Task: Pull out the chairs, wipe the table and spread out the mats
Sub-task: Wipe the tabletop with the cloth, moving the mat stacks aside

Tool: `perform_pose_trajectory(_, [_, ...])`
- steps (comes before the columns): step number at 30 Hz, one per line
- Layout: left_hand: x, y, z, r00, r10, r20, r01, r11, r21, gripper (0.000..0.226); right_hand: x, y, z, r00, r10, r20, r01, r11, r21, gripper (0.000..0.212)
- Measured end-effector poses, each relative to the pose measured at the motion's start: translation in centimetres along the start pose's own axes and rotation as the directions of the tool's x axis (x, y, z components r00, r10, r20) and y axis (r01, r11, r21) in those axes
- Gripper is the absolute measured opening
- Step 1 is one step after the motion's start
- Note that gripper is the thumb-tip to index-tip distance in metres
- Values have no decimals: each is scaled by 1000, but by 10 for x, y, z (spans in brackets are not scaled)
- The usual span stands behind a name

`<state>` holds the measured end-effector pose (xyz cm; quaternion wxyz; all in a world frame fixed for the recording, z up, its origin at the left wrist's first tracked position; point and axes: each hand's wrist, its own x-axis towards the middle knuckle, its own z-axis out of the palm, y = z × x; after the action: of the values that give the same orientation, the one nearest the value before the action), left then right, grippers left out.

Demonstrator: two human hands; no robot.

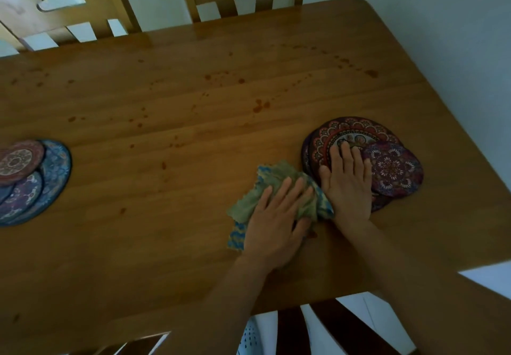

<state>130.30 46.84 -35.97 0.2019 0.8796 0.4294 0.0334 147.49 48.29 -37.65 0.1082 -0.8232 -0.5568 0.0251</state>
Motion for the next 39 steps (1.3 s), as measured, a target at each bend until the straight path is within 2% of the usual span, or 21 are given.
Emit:
perform_pose_trajectory(3, [-23,0,4,991,123,50,-125,991,48,55,-2,-2,-2,1000,6,23,-6,1000,5,60])
perform_pose_trajectory(7, [-50,-19,3,943,312,117,-324,940,110,55,-3,-1,-6,999,11,49,-11,1000,9,60])
perform_pose_trajectory(10, [-67,-43,-2,932,341,125,-357,923,144,57,-2,-1,-7,997,13,73,-13,1000,-7,61])
perform_pose_trajectory(12, [-74,-56,-6,951,291,104,-306,935,181,58,-2,-1,-7,996,23,88,-22,1000,-11,60])
perform_pose_trajectory(17, [-65,-82,-17,1000,5,-21,0,976,219,59,-1,-1,-7,997,14,75,-13,1000,-13,59])
perform_pose_trajectory(21, [-36,-95,-26,952,-289,-103,305,929,208,62,-3,-1,-4,998,2,56,-1,1000,-10,58])
perform_pose_trajectory(23, [-23,-91,-27,915,-384,-124,401,902,159,61,-4,-2,-3,999,-7,41,8,1000,-10,58])
perform_pose_trajectory(26, [-20,-78,-25,906,-407,-119,420,899,126,55,-2,-1,-5,999,0,44,-1,1000,27,57])
perform_pose_trajectory(30, [-41,-43,-11,961,-258,-99,264,963,60,56,5,0,-12,988,14,153,-34,991,126,57])
perform_pose_trajectory(31, [-46,-30,-13,969,-232,-88,234,972,7,57,4,-2,-15,982,11,191,-41,987,154,56])
perform_pose_trajectory(32, [-48,-22,-9,966,-249,-71,238,962,-135,57,2,-5,-19,978,-10,207,-30,982,189,54])
perform_pose_trajectory(33, [-47,-11,-14,951,-308,-37,280,903,-325,57,-4,-10,-24,979,-51,196,1,969,248,51])
perform_pose_trajectory(34, [-46,0,-23,899,-433,60,383,715,-585,56,-14,-18,-30,978,-94,185,23,936,350,50])
perform_pose_trajectory(35, [-44,7,-36,818,-536,209,469,410,-782,55,-25,-28,-39,970,-133,201,16,868,496,51])
perform_pose_trajectory(36, [-43,10,-50,744,-539,394,488,36,-872,53,-37,-38,-49,952,-176,248,-29,759,651,53])
perform_pose_trajectory(37, [-44,10,-60,710,-479,516,450,-255,-856,49,-49,-48,-59,924,-228,306,-102,625,774,54])
perform_pose_trajectory(38, [-45,9,-67,719,-428,547,378,-420,-825,47,-60,-56,-67,897,-263,355,-175,525,833,50])
perform_pose_trajectory(39, [-47,7,-71,756,-396,521,303,-494,-815,48,-68,-62,-75,882,-272,385,-231,463,856,41])
